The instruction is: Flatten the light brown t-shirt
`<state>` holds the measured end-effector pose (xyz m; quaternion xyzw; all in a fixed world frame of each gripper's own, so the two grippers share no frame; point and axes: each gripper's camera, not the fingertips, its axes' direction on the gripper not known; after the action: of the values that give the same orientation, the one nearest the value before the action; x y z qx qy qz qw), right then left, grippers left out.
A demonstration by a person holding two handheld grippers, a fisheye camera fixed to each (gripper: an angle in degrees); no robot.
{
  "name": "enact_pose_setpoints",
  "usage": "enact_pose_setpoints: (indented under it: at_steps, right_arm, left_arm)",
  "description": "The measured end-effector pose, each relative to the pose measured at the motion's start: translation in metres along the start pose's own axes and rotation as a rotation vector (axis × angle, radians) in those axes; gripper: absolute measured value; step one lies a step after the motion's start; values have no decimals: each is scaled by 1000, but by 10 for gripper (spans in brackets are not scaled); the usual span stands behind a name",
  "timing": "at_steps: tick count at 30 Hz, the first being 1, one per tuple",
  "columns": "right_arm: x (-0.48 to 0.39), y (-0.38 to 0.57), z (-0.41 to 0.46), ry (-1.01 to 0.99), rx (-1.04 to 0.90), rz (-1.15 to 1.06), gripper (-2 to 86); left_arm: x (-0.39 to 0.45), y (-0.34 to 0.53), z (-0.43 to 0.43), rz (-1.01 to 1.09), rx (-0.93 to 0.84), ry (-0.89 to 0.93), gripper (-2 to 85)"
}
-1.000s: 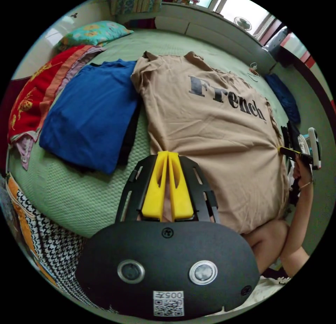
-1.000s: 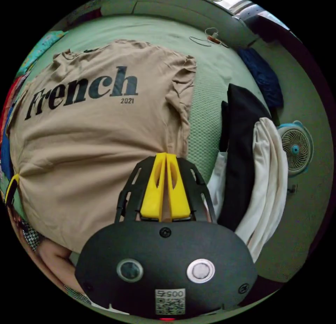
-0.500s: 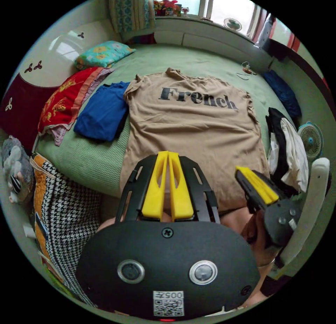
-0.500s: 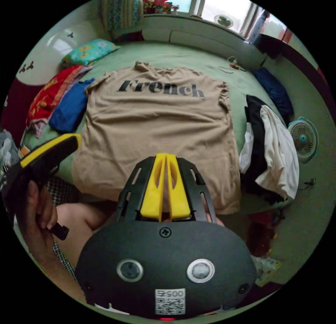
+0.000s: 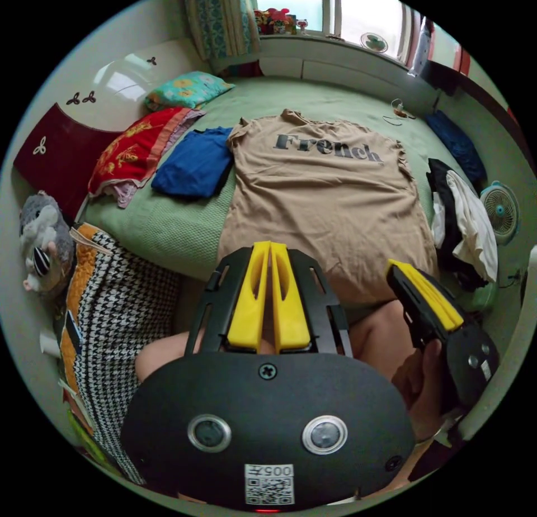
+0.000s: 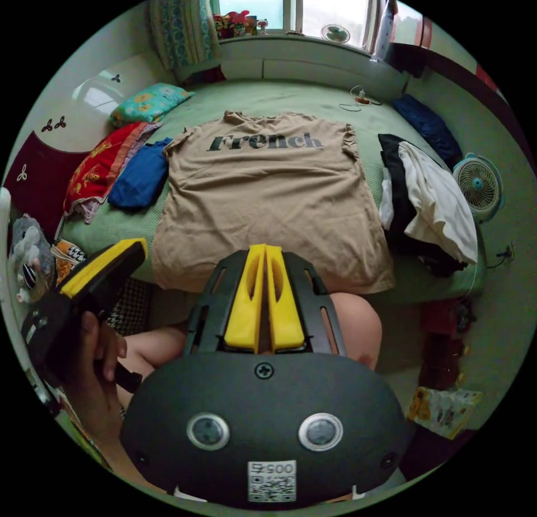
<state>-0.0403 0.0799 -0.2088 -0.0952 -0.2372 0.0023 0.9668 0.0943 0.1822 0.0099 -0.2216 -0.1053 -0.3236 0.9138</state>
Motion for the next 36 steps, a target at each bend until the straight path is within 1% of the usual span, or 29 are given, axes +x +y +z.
enact_pose_setpoints:
  at_steps: [4,8,12,16,21,27,29,36]
  right_arm:
    - [-3,20,-9,-9,-4,18,-11]
    - [-6,22,-18,32,-35,5,-10]
    - [-5,25,-32,38,-27,-2,-10]
    - [-4,26,-43,27,-7,-3,-10]
    - [-1,24,-60,18,56,-2,-11]
    - [12,17,-59,5,24,33,-12]
    - [16,17,-56,9,5,46,-12]
    - [27,14,-43,-9,-40,69,-12]
  left_arm:
    - [7,21,-19,-2,11,10,-2]
    - [17,35,-37,0,46,3,-2]
    - [30,41,-48,26,28,10,-2]
    - [46,46,-60,41,51,0,-2]
    - [66,49,-77,74,159,-6,-1]
    - [87,42,-76,88,100,-2,-1]
    - [92,40,-74,80,72,25,-1]
    - [98,28,-72,60,52,54,-1]
